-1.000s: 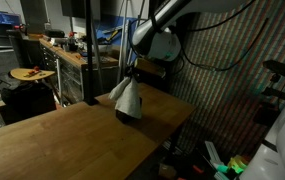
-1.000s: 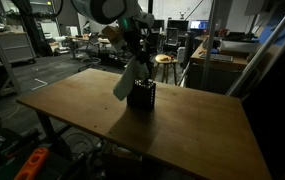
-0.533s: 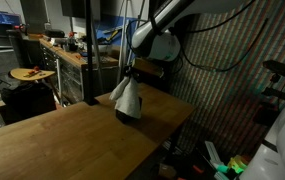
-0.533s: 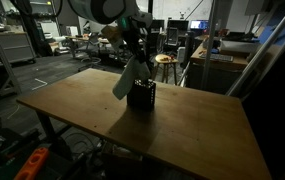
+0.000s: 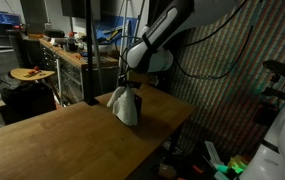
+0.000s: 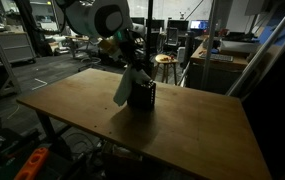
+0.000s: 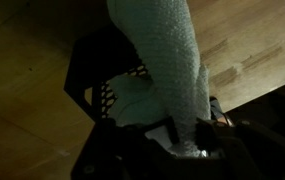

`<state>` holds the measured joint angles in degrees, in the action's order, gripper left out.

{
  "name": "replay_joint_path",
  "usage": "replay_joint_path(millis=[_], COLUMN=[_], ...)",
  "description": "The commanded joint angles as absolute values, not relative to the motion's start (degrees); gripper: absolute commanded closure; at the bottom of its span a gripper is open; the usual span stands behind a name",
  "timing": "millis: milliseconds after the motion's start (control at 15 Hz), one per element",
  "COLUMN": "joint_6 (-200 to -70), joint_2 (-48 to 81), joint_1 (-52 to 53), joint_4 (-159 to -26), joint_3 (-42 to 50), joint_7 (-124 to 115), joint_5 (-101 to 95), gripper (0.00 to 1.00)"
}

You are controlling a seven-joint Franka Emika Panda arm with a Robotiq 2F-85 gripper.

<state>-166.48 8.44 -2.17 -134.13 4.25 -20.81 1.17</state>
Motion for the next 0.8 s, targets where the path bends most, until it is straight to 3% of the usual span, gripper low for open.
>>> replay_joint_path(millis=[0, 733], joint_6=[-169.52, -170.01], joint_2=[12.93, 18.75], joint_1=[-1.25, -2.76], joint_4=[-132.25, -130.74], joint_3=[6.20, 5.75], joint_7=[-20.03, -12.70], joint_5=[-1.08, 2.35], gripper=[0.99, 0.99])
